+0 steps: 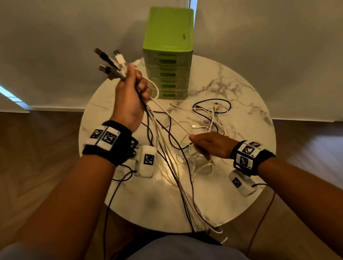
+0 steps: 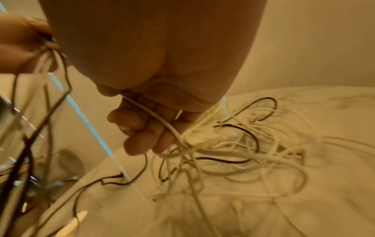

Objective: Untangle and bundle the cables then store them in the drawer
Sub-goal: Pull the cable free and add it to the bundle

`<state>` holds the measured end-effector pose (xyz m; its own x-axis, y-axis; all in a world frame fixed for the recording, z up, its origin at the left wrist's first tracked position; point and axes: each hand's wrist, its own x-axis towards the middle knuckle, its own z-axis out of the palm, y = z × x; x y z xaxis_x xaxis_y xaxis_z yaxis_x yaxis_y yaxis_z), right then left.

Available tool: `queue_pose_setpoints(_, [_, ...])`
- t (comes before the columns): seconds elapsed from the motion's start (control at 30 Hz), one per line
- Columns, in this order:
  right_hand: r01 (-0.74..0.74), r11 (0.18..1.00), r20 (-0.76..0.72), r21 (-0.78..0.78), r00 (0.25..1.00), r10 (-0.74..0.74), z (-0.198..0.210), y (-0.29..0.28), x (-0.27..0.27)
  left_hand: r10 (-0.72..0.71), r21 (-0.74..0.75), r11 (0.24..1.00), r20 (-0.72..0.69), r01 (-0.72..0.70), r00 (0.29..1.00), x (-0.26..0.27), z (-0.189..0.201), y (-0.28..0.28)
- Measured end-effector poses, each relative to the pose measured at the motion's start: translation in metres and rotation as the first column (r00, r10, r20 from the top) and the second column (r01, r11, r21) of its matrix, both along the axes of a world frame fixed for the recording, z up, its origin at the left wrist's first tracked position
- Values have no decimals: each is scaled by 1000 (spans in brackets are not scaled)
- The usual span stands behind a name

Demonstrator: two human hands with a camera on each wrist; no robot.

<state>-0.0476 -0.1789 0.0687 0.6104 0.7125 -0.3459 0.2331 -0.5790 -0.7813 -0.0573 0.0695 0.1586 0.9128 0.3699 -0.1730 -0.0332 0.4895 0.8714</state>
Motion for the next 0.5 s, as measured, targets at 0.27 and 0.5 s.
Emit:
queue_pose_setpoints(0.27, [118, 982, 206, -149, 975, -86, 14, -1, 39, 7, 199, 980, 31, -13, 999, -9, 8, 17])
queue_pose_setpoints(0.5, [182, 971, 253, 156, 943, -217, 76, 44, 29, -220, 518, 787, -272, 335, 937, -33, -25, -20])
